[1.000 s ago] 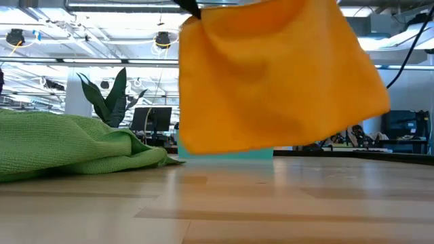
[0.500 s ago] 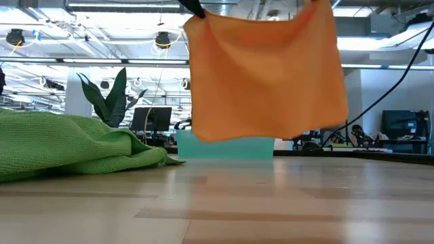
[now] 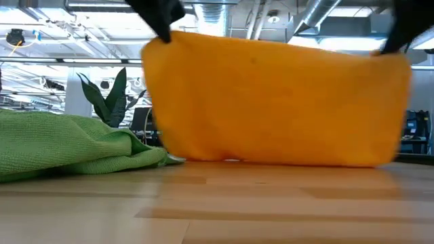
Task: Roll microfiber towels into tight, uniform cylinder then place into a basket
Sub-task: Roll the orange microfiber cloth
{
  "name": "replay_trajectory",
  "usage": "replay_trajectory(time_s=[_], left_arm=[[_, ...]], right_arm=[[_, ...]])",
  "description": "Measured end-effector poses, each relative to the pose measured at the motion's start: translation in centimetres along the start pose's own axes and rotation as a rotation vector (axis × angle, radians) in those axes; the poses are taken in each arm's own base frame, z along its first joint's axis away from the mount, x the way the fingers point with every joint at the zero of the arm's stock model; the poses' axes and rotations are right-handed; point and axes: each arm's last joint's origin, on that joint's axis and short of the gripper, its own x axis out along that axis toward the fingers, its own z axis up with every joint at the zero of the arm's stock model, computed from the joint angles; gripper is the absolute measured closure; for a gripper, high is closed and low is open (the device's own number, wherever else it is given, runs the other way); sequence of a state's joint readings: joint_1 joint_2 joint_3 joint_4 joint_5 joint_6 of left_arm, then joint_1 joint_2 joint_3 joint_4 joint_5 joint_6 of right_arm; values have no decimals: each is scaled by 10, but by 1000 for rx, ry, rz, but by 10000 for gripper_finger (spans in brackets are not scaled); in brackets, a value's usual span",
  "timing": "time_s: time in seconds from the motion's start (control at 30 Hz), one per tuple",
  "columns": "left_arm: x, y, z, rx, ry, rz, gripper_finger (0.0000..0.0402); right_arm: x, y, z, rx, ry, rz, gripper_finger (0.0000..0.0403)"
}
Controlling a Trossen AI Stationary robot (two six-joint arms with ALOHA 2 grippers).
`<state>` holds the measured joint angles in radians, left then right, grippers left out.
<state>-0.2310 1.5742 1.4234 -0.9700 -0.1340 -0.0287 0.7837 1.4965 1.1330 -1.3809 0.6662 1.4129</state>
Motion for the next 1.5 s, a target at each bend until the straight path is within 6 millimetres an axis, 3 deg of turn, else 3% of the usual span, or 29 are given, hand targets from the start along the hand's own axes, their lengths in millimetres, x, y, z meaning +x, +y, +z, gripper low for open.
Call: replay_trajectory(time_s=[0.3,0.43,0.73,0.97,1.2,1.5], left_arm=[[35,-37,-17,-9,-52,-119,401],[44,-47,-16,0,-131,-210,401],[42,-57,-15,-78,-144,-292,401],[36,-58,-5,-43,-224,-314,401],[35,-56,-6,-78,-186,-407,401],[36,-84,-19,-136,-102,-469,401]], right_arm=[[3,40,-51,32,73,19,391],[-3,43,-68,46,94,29,391],[-31,39,-92,112,85,127,391],[-58,30,-94,106,73,120,391],[-67,30,-89,95,80,133,391],[-72,55,-95,111,99,329,391]])
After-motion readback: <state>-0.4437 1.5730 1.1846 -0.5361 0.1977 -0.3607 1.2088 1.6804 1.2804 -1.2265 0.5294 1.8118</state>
